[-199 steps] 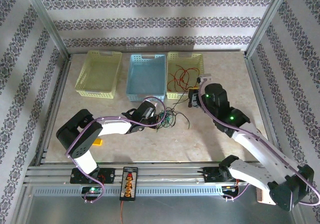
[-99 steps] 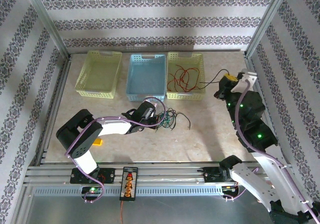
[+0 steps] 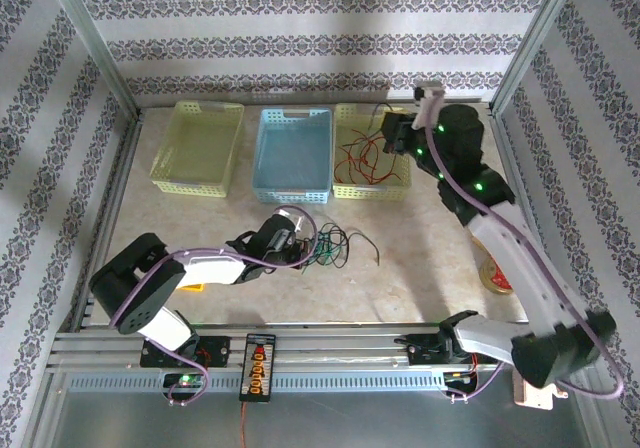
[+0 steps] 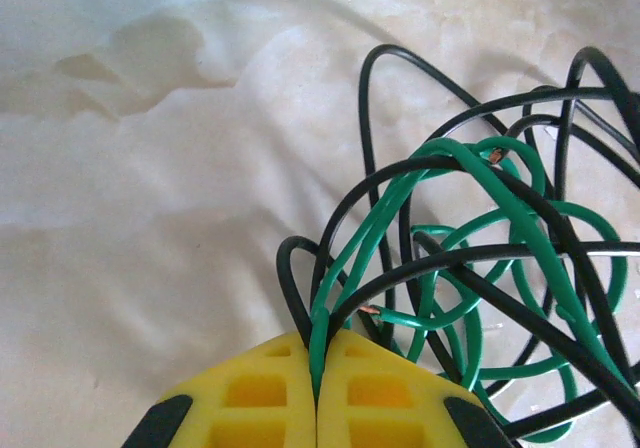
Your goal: Untangle the cables
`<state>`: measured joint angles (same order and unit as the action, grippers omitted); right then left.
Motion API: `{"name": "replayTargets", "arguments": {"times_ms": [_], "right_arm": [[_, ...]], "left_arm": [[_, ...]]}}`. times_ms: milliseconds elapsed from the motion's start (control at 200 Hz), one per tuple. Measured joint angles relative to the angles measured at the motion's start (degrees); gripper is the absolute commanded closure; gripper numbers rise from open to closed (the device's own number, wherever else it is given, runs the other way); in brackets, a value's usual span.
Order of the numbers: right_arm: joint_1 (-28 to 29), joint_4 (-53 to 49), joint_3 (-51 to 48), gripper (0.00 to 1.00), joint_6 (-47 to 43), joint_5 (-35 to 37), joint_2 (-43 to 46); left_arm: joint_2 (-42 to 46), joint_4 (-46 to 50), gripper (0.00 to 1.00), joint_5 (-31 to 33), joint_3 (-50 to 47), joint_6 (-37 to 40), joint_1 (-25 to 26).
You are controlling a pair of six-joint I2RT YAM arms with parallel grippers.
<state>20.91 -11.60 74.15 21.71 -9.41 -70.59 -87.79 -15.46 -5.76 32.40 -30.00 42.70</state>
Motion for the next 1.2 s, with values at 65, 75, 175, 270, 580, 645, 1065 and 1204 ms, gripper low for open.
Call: {"name": "replayTargets", "arguments": {"times_ms": [65, 75, 175, 270, 580, 645, 1065, 1204], "right_arm": [[0.4, 0.3, 2.6, 1.0, 0.5, -1.8, -4.9], [0.6, 0.2, 3.1, 1.0, 0.5, -2.1, -5.6], [1.7, 0.9, 8.2, 1.0, 1.1, -4.4, -13.5], [3.1, 1.8, 12.9, 1.0, 1.4, -6.1, -21.4], [4.8, 0.0, 26.9, 0.93, 3.7, -10.4, -47.0], [4.9, -1.7, 29.5, 0.74, 4.8, -10.5, -51.0], [4.8, -3.1, 18.4, 0.46, 6.8, -4.5, -41.8], [5.1, -1.8, 5.6, 0.46, 5.5, -4.4, -28.0]], "left_arm": [[1.6, -0.4, 0.94, 0.2, -1.0, 0.0, 0.0], [1.9, -0.4, 0.94, 0.2, -1.2, -0.1, 0.0], [4.2, -0.9, 0.94, 1.2, -2.4, -0.5, 0.0], [6.1, -2.0, 0.94, 2.7, -3.8, -1.2, 0.0], [12.2, -6.7, 0.91, 6.6, -10.4, -5.2, -0.4], [12.3, -7.0, 0.9, 6.9, -10.5, -5.5, -0.4], [11.6, -7.1, 0.9, 7.1, -10.4, -5.8, -0.4], [10.1, -7.1, 0.9, 7.0, -9.8, -5.8, -0.4]]}}
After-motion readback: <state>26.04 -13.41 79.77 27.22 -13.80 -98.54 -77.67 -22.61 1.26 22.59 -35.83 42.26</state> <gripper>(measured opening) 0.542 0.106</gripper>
